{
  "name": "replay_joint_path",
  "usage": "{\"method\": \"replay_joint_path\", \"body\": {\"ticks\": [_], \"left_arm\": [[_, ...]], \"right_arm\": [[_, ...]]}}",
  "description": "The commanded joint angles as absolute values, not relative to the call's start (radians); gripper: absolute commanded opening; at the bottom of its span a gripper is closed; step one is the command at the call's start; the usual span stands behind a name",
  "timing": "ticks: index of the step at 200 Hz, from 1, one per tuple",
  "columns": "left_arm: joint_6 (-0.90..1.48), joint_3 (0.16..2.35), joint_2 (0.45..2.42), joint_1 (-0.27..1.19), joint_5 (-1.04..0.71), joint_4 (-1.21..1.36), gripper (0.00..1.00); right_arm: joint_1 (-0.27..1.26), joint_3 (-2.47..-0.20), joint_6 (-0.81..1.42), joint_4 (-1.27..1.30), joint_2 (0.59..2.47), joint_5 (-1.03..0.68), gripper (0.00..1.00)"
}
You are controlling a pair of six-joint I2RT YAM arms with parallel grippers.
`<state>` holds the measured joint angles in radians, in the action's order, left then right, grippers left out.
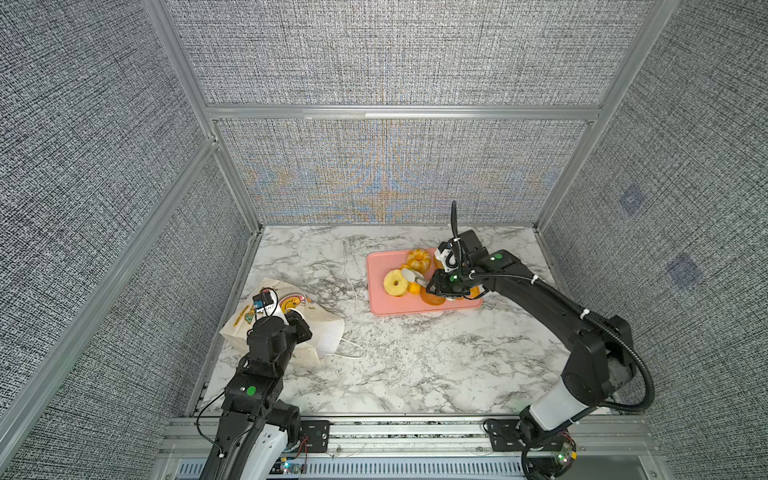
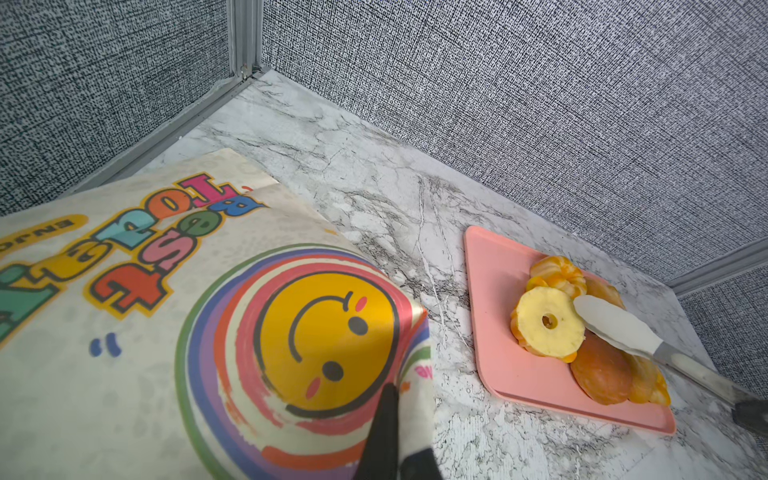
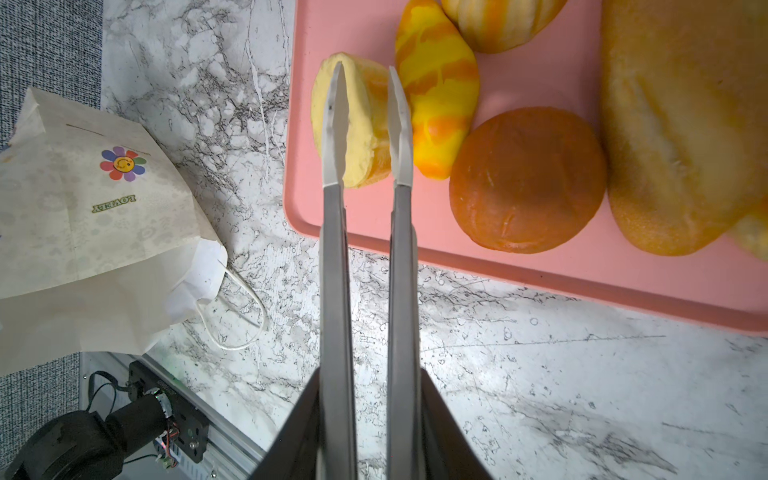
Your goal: Take the fake bread out of the paper bag
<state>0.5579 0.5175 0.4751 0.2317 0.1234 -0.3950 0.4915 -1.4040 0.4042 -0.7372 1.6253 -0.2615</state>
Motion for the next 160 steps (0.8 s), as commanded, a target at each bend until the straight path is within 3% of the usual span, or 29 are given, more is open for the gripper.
{"method": "replay_joint_path", "body": {"ticks": [1, 59, 160], "left_arm": [[0.558, 0.514, 0.474, 0.230, 0.110, -0.397, 0.00], [0.558, 0.509, 0.466, 0.231, 0.110, -0.400, 0.00], [0.555, 0.503, 0.453, 0.230, 0.112, -0.399, 0.00]], "right_arm": [[0.501, -1.433, 0.381, -0.774, 1.636, -0.219, 0.34], [0.545, -1.535, 0.335, -0.883, 1.709, -0.096, 0.34], [0.598, -1.596, 0.315, -0.909, 1.758, -0.108, 0.34]]}}
